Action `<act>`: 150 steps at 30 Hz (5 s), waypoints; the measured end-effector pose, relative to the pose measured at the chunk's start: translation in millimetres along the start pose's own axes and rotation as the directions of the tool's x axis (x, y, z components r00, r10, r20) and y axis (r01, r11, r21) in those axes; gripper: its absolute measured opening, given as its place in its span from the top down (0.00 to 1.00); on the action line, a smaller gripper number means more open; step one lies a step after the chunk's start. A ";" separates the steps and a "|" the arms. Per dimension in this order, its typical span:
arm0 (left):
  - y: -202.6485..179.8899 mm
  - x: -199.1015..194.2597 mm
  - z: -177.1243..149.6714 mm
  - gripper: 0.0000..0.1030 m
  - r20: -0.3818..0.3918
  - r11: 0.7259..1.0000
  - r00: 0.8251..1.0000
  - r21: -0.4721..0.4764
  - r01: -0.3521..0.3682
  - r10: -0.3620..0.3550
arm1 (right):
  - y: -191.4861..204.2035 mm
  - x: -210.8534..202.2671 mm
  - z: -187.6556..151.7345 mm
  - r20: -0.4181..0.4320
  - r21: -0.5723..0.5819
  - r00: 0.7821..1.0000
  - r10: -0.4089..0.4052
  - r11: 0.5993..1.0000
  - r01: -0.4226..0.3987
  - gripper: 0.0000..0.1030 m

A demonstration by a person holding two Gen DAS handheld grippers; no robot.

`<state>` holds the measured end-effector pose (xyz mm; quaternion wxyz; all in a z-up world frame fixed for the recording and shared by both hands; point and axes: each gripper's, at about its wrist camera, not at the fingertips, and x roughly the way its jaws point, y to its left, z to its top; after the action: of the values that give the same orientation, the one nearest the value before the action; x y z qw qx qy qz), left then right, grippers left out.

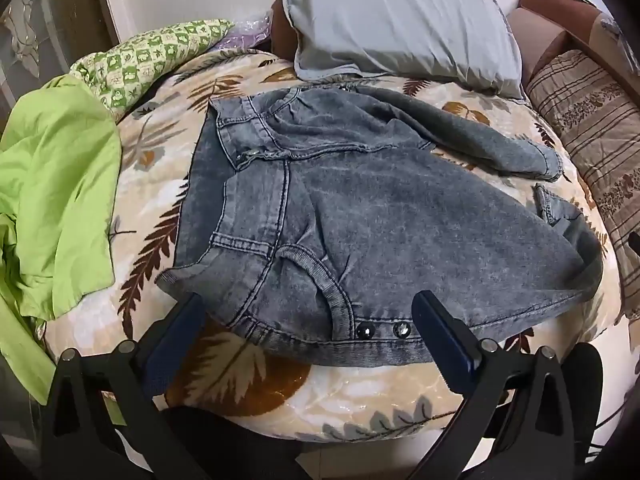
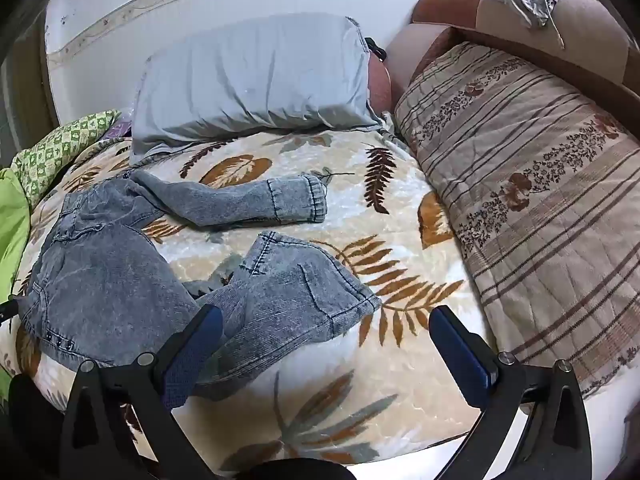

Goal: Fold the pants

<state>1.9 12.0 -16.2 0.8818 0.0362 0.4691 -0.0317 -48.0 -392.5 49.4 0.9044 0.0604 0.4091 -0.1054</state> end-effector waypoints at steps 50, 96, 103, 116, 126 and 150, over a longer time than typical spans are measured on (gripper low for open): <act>-22.0 13.4 -3.1 0.00 -0.061 0.988 0.998 0.156 0.016 -0.007 | 25.6 23.2 -3.3 -0.078 -0.116 0.995 0.066 0.990 -0.075 0.00; -32.9 -0.2 2.3 0.00 -0.025 0.988 0.999 0.155 -0.019 0.024 | 17.4 15.4 -6.4 -0.068 -0.077 0.988 0.139 0.987 -0.144 0.00; -36.5 0.8 4.3 0.00 -0.036 0.988 0.999 0.155 -0.015 0.021 | 13.7 18.4 -7.6 -0.076 -0.051 0.987 0.144 0.988 -0.148 0.00; -17.8 12.4 15.9 0.00 -0.102 0.995 0.993 0.076 0.067 -0.059 | -15.4 31.8 -6.9 -0.098 0.099 0.987 0.131 0.988 -0.121 0.00; 95.7 36.8 15.3 0.00 -0.174 0.891 0.943 -0.413 0.192 -0.283 | -54.9 86.7 -12.5 -0.162 0.406 0.944 0.288 0.891 -0.202 0.00; 79.0 61.5 7.4 0.87 -0.210 0.825 0.899 -0.514 0.232 -0.384 | -95.3 71.5 21.4 0.100 0.511 0.901 0.422 0.755 -0.410 0.94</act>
<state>49.4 88.6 -60.4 0.7631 -0.2547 0.5917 -0.0529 -9.4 -499.3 7.4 0.8499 0.3931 0.3508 -0.0080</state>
